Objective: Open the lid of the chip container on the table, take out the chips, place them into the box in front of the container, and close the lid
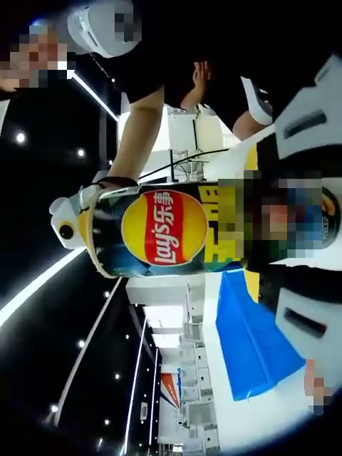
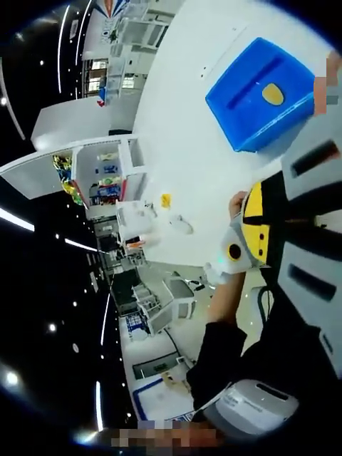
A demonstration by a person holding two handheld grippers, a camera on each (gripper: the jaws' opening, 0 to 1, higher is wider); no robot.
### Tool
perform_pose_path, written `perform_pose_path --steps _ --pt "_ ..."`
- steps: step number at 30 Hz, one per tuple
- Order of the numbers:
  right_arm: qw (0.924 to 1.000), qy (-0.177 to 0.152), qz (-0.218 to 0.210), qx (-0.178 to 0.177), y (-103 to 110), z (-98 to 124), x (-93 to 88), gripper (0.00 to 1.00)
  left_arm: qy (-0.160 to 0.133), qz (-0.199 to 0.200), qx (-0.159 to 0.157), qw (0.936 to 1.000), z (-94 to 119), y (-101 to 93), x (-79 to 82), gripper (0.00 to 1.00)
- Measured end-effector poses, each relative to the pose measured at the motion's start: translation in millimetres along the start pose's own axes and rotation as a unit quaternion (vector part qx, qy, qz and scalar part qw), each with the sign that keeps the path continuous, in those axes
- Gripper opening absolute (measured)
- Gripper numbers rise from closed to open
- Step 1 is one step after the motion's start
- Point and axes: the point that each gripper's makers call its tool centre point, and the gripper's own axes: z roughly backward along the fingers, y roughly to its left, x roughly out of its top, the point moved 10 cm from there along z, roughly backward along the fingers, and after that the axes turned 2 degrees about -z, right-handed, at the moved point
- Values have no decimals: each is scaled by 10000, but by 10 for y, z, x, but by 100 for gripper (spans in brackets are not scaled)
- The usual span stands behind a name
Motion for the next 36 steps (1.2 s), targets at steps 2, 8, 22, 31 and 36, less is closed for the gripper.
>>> perform_pose_path --steps 2,8,22,31,36 --pt "10000 -21 4 -4 -14 1 3 1 -7 1 3 10000 2 9 -6 45" --pt "9999 -92 79 -36 -22 6 -4 1 -13 6 11 10000 6 38 -17 46" --pt "9950 -872 55 -485 -109 398 203 16 -45 11 37 10000 -8 10 -25 46" --pt "9682 -2070 -176 -1391 -269 1349 273 23 -85 27 36 10000 -6 -3 -29 46" --pt "9435 -2522 -436 -2105 -474 1838 -135 28 -136 46 43 9999 -5 -7 -39 46"
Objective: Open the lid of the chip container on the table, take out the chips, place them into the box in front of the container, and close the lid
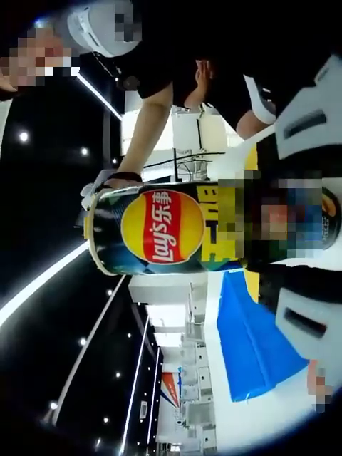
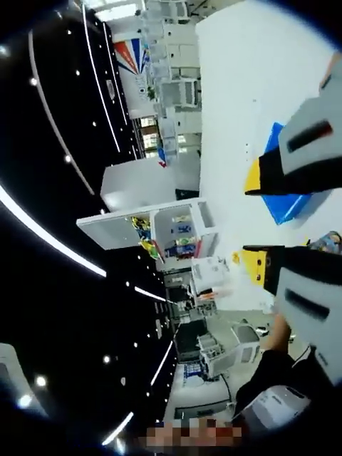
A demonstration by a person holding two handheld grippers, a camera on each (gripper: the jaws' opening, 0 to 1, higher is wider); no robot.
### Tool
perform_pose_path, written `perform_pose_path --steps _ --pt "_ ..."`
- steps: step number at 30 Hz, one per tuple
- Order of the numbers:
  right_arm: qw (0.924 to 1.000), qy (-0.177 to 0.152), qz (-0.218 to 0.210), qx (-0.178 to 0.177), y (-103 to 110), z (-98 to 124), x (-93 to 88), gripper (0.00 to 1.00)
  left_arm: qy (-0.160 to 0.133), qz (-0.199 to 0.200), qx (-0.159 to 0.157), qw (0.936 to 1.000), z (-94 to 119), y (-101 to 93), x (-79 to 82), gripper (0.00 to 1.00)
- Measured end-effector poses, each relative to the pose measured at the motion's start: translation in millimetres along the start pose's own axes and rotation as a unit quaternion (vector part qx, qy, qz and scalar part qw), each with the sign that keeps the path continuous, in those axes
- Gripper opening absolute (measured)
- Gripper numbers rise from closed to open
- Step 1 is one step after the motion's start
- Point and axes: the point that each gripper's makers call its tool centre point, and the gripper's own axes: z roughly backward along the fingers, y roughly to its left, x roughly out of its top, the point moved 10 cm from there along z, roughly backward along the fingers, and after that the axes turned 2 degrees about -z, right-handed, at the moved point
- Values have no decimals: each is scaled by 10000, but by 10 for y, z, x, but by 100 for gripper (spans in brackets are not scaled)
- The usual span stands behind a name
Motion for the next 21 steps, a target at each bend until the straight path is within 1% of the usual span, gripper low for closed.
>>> perform_pose_path --steps 1,2,3,4,5,6,7,8,9,10,11,12,13,14,15,16,17,18,20,21 --pt "9996 -64 28 -258 -126 121 -64 28 0 3 0 10000 0 -1 0 46" --pt "9991 -122 -28 -416 -208 199 -113 29 6 -1 1 10000 -2 -3 1 46" --pt "9977 -175 -92 -651 -285 310 -224 30 12 -4 2 10000 -3 -4 2 46" --pt "9964 -193 -13 -826 -358 384 -292 32 23 -7 6 10000 -5 -6 4 46" --pt "9940 -191 87 -1071 -497 492 -391 34 30 -8 8 10000 -7 -7 5 46" --pt "9932 -171 104 -1148 -532 524 -432 37 35 -12 11 10000 -8 -9 5 46" --pt "9899 -65 172 -1405 -627 620 -563 39 34 -10 13 10000 -9 -10 5 46" --pt "9873 28 221 -1576 -680 677 -657 41 32 -6 14 10000 -10 -12 4 46" --pt "9835 115 249 -1788 -764 752 -797 43 28 -5 18 10000 -12 -14 3 46" --pt "9807 185 257 -1930 -824 794 -891 44 26 -4 19 10000 -14 -16 3 46" --pt "9756 237 196 -2175 -903 853 -1037 44 27 -5 20 10000 -24 -27 3 46" --pt "9720 285 161 -2328 -948 882 -1138 45 27 -8 20 10000 -30 -34 4 46" --pt "9666 339 179 -2533 -1013 929 -1280 45 28 -9 21 10000 -33 -37 4 46" --pt "9635 375 150 -2648 -1054 955 -1371 45 32 -12 24 10000 -34 -39 5 46" --pt "9590 543 88 -2781 -1105 988 -1505 44 38 -16 28 10000 -35 -43 6 46" --pt "9569 612 101 -2836 -1120 1001 -1544 44 42 -20 31 10000 -35 -45 6 46" --pt "9512 697 186 -3001 -1183 1023 -1647 44 50 -24 39 10000 -36 -50 7 46" --pt "9485 760 254 -3066 -1213 1039 -1712 45 53 -28 42 10000 -36 -52 8 46" --pt "9400 835 386 -3286 -1275 1075 -1866 46 57 -42 51 10000 -35 -60 9 46" --pt "9341 955 483 -3405 -1312 1094 -1951 46 54 -43 56 10000 -32 -57 8 46"
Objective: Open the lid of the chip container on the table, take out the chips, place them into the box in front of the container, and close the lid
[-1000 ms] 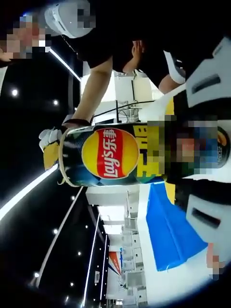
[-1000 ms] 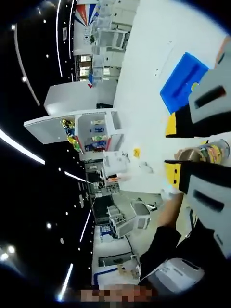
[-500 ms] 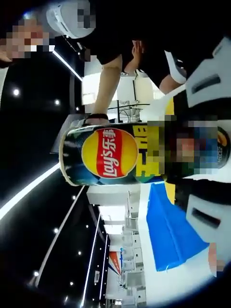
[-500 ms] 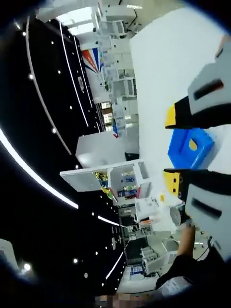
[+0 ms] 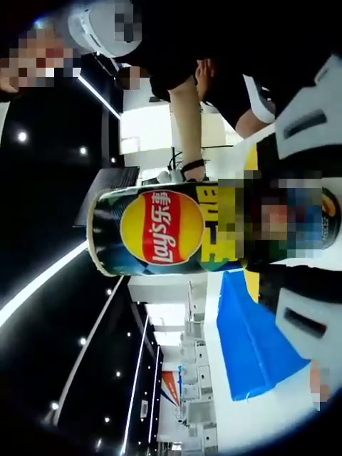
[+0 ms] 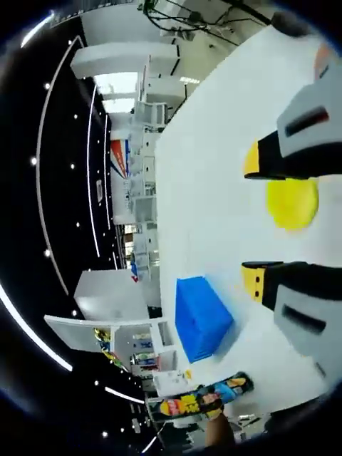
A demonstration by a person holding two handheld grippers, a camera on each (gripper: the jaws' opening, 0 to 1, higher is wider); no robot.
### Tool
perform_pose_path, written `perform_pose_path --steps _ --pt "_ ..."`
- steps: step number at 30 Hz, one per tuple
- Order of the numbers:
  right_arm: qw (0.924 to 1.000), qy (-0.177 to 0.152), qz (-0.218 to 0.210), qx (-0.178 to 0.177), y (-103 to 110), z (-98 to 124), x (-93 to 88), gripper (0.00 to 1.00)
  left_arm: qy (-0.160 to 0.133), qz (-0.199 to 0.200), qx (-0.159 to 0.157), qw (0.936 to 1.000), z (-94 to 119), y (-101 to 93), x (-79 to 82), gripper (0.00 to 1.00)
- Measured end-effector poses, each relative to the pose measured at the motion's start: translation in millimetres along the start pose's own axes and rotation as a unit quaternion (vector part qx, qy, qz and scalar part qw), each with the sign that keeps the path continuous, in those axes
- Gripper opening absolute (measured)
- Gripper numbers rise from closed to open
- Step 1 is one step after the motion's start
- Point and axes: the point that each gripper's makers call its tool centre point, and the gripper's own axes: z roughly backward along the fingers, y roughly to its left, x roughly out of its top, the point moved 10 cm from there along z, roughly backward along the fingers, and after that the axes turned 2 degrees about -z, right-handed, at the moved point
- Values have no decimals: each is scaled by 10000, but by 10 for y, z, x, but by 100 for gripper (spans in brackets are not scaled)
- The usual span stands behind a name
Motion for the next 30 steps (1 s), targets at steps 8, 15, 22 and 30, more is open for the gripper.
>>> perform_pose_path --steps 8,15,22,30 --pt "9995 275 74 -97 -33 -117 -281 50 -17 -18 16 10000 3 -17 0 46" --pt "9993 256 232 -157 34 -161 -264 53 -41 -43 35 10000 10 0 -5 46" --pt "9993 253 101 -264 57 -175 -241 48 -64 -71 66 9999 16 -7 -10 46" --pt "9992 202 90 -335 78 -163 -233 47 -75 -86 77 9999 21 -1 -14 46"
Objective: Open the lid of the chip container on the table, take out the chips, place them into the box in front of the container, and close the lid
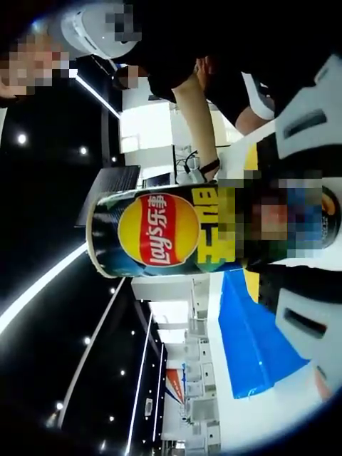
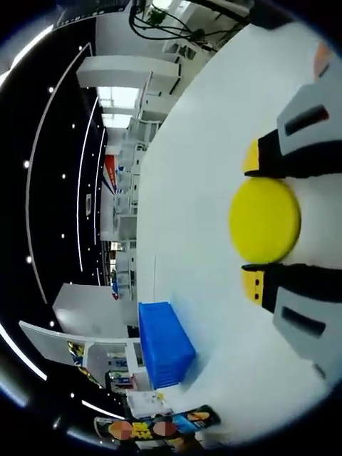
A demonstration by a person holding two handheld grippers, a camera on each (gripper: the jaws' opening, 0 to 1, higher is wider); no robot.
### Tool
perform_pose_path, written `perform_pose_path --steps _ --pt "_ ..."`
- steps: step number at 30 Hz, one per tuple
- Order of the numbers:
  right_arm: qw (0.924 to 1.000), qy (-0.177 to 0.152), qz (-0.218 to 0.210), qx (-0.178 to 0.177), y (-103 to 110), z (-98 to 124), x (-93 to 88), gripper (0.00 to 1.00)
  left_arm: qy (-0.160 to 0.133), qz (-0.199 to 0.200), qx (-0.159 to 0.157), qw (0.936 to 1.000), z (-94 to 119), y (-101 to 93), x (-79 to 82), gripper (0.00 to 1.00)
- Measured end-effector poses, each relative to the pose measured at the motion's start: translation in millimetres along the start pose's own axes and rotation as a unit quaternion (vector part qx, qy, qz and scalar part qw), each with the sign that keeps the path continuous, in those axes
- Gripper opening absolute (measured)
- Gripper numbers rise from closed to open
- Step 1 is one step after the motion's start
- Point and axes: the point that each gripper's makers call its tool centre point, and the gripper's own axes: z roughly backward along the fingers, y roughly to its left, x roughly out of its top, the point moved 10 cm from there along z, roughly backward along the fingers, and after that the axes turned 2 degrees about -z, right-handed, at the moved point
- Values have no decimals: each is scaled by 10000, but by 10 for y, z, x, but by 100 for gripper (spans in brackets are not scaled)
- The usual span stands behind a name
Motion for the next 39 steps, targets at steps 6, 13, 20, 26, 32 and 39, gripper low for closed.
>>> perform_pose_path --steps 6,13,20,26,32,39 --pt "10000 73 4 -29 -12 1 17 46 17 -20 2 10000 2 5 -1 46" --pt "10000 -17 -22 -65 -50 53 133 46 33 -25 8 10000 4 10 -2 46" --pt "9976 -561 -129 375 179 204 710 46 56 -21 16 10000 4 27 -7 46" --pt "9839 -1156 -25 1362 846 454 1418 46 42 -20 26 10000 -67 19 -21 46" --pt "9595 -1319 3 2488 1563 693 1956 46 83 -17 98 9999 -131 4 -23 46" --pt "9336 -1051 176 3422 2238 880 2147 46 97 54 248 9996 -151 -12 -35 46"
